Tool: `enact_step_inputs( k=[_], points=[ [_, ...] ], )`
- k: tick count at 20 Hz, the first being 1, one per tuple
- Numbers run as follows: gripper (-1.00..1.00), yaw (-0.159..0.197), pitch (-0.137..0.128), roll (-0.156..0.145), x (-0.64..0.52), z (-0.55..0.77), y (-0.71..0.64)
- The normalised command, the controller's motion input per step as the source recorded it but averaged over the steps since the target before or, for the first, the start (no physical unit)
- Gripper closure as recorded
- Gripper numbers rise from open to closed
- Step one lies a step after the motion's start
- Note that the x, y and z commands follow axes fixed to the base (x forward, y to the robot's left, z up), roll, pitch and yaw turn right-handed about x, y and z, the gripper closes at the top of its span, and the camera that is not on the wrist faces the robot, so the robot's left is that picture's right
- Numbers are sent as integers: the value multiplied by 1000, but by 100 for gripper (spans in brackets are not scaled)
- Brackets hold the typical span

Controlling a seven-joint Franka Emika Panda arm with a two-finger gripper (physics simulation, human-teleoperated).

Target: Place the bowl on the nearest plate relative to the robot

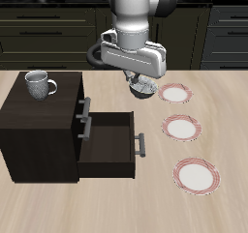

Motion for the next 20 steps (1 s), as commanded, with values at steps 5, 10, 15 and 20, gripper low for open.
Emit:
enact_step_inputs(
  k=[5,10,15,20],
  points=[
    [100,226,-65,-23,-230,139,364],
    [100,407,-17,-22,-425,86,477],
    [100,234,85,70,-200,-119,366],
    [100,133,-38,9,-288,-38,125]
  ],
)
